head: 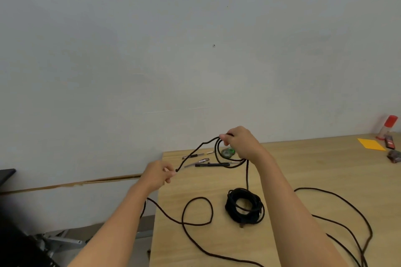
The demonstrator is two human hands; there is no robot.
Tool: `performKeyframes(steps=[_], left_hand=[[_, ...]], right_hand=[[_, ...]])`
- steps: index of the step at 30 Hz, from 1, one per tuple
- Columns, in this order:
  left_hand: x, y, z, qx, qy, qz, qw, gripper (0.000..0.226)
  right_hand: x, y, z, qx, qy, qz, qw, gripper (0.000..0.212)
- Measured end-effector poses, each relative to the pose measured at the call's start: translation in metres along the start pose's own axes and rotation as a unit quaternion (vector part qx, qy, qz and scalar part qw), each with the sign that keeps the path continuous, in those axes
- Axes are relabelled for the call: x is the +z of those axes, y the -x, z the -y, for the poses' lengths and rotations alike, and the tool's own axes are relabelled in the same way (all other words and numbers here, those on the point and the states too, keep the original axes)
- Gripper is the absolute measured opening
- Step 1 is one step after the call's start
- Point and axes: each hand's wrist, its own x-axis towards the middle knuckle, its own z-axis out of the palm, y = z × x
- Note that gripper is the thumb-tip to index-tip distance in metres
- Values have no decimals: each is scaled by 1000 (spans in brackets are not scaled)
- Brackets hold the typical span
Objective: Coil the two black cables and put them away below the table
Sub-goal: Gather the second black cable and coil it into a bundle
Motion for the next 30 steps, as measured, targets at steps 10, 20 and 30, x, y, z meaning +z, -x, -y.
performKeyframes(steps=[10, 20, 30], left_hand=[[26, 9, -58, 53, 76, 72, 993, 19], [21, 17, -66, 49, 426, 202, 881, 29], [23, 17, -70, 51, 327, 47, 942, 22]], right_hand=[[42, 1, -13, 29, -298, 158, 941, 31], [59, 4, -12, 8, -404, 113, 908, 33], [79, -2, -5, -39, -117, -106, 987, 32]])
